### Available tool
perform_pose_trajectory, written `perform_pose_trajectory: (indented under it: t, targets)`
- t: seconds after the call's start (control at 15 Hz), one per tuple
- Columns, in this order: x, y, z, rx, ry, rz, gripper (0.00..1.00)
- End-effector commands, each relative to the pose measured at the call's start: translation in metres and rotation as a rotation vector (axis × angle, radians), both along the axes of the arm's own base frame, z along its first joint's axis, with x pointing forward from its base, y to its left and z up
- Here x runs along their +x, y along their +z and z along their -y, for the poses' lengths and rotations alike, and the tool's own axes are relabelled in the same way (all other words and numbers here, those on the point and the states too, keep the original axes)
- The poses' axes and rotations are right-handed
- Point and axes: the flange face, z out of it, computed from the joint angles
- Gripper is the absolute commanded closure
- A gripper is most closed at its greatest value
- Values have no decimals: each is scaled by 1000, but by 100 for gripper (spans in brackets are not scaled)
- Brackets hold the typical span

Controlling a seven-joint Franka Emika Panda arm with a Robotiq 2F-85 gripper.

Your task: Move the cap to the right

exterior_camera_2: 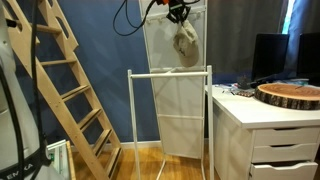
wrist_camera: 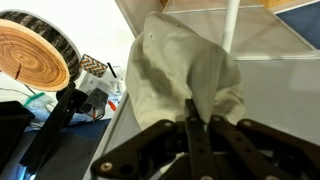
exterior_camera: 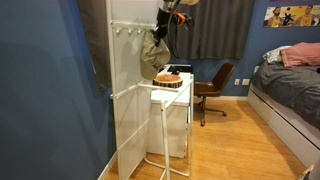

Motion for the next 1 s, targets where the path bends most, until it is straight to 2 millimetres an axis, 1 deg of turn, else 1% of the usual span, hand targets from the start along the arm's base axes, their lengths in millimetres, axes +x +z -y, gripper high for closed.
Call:
perform_pose_trajectory:
  t: [0.0, 0.07, 0.13, 0.2, 0.33, 0.53, 0.73, 0.87, 0.93]
  targets:
    - [-3, -2, 3, -35, 10, -23, 99]
    - [-4, -1, 4, -36, 10, -21, 99]
    - [-4, 0, 3, -34, 9, -19, 80]
    - [-5, 1, 3, -32, 9, -13, 71]
    - [-5, 4, 3, -34, 11, -3, 59]
    - [-10, 15, 0, -39, 15, 18, 37]
    - [-22, 30, -3, -59, 5, 34, 16]
    - [-36, 44, -4, -67, -11, 35, 2]
    - [-46, 52, -5, -75, -20, 28, 1]
